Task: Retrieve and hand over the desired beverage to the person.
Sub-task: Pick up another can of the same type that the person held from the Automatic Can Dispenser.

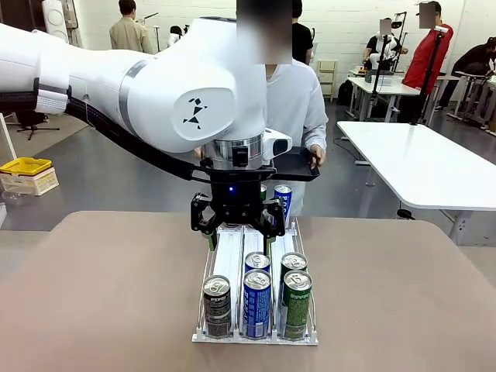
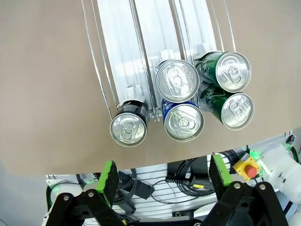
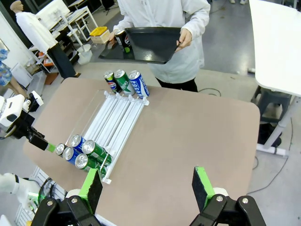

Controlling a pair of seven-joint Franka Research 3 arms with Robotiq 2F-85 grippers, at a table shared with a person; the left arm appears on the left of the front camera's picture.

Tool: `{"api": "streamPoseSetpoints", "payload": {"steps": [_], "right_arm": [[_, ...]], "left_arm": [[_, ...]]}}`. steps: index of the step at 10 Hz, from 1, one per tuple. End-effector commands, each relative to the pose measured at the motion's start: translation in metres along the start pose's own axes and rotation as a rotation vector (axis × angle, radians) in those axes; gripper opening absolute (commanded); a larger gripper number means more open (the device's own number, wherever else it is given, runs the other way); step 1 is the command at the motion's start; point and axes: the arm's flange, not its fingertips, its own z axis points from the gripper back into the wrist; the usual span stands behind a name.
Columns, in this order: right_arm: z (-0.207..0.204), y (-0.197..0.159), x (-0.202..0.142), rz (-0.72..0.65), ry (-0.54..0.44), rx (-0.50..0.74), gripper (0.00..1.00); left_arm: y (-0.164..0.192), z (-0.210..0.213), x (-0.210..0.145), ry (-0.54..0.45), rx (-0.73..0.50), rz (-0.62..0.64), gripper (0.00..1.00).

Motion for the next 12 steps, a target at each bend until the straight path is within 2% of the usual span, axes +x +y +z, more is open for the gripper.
{"api": "streamPoseSetpoints", "payload": {"steps": [1, 3, 8, 9, 12], "right_arm": [[-0.002, -0.001, 0.0, 0.002, -0.004, 0.023, 1.0], [-0.002, -0.001, 0.0, 0.002, -0.004, 0.023, 1.0], [-0.002, -0.001, 0.0, 0.002, -0.004, 0.023, 1.0], [-0.002, -0.001, 0.0, 0.002, -0.004, 0.023, 1.0], [-0.002, -0.001, 0.0, 0.002, -0.004, 0.023, 1.0]], "left_arm": [[0.0, 0.0, 0.0, 0.0, 0.0, 0.0, 1.0], [-0.029, -0.008, -0.006, -0.036, 0.023, 0.11, 1.0], [-0.043, -0.039, -0.014, -0.076, 0.087, 0.306, 1.0], [-0.044, -0.046, -0.013, -0.089, 0.08, 0.329, 1.0], [-0.036, -0.057, -0.004, -0.076, 0.013, 0.294, 1.0]]}}
